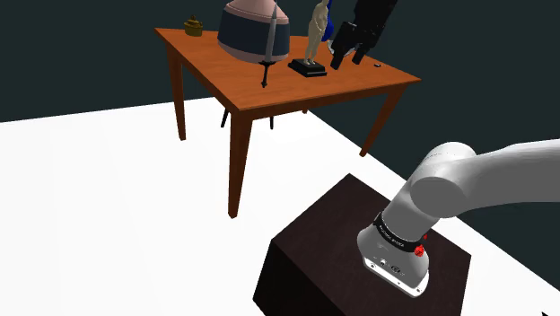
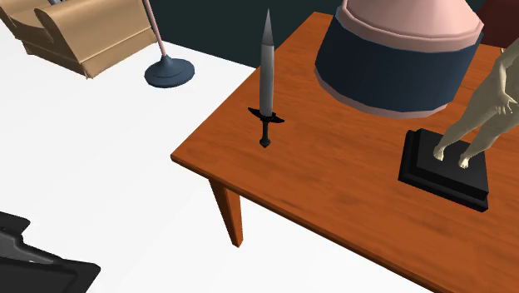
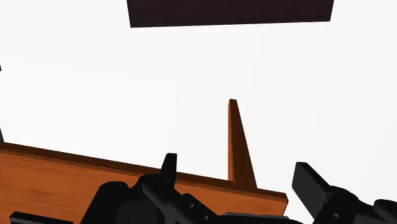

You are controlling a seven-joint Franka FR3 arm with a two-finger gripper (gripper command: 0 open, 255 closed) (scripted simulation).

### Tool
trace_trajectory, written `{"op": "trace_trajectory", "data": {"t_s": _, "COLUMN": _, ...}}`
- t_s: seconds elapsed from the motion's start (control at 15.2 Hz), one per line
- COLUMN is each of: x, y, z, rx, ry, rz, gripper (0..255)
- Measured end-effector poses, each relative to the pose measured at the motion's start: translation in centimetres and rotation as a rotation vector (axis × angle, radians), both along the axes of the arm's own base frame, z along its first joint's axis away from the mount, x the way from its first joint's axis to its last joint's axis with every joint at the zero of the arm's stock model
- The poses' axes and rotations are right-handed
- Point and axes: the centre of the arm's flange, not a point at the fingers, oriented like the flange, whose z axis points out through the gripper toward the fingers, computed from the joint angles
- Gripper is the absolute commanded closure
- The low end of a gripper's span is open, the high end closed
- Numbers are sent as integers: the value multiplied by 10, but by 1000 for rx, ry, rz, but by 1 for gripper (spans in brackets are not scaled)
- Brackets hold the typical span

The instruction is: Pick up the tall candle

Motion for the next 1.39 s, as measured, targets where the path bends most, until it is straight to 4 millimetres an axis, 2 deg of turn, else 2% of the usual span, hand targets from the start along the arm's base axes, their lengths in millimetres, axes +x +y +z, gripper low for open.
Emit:
{"op": "trace_trajectory", "data": {"t_s": 0.07, "x": 0, "y": 0, "z": 0, "rx": 0, "ry": 0, "rz": 0, "gripper": 0}}
{"op": "trace_trajectory", "data": {"t_s": 0.2, "x": 10, "y": -14, "z": -1, "rx": 9, "ry": 2, "rz": 50, "gripper": 0}}
{"op": "trace_trajectory", "data": {"t_s": 0.46, "x": 43, "y": -57, "z": -12, "rx": 33, "ry": 8, "rz": 213, "gripper": 0}}
{"op": "trace_trajectory", "data": {"t_s": 0.73, "x": 87, "y": -98, "z": -20, "rx": 58, "ry": 13, "rz": 387, "gripper": 0}}
{"op": "trace_trajectory", "data": {"t_s": 0.99, "x": 134, "y": -128, "z": -31, "rx": 83, "ry": 19, "rz": 562, "gripper": 0}}
{"op": "trace_trajectory", "data": {"t_s": 1.32, "x": 202, "y": -154, "z": -43, "rx": 113, "ry": 27, "rz": 779, "gripper": 0}}
{"op": "trace_trajectory", "data": {"t_s": 1.39, "x": 215, "y": -155, "z": -50, "rx": 119, "ry": 28, "rz": 824, "gripper": 0}}
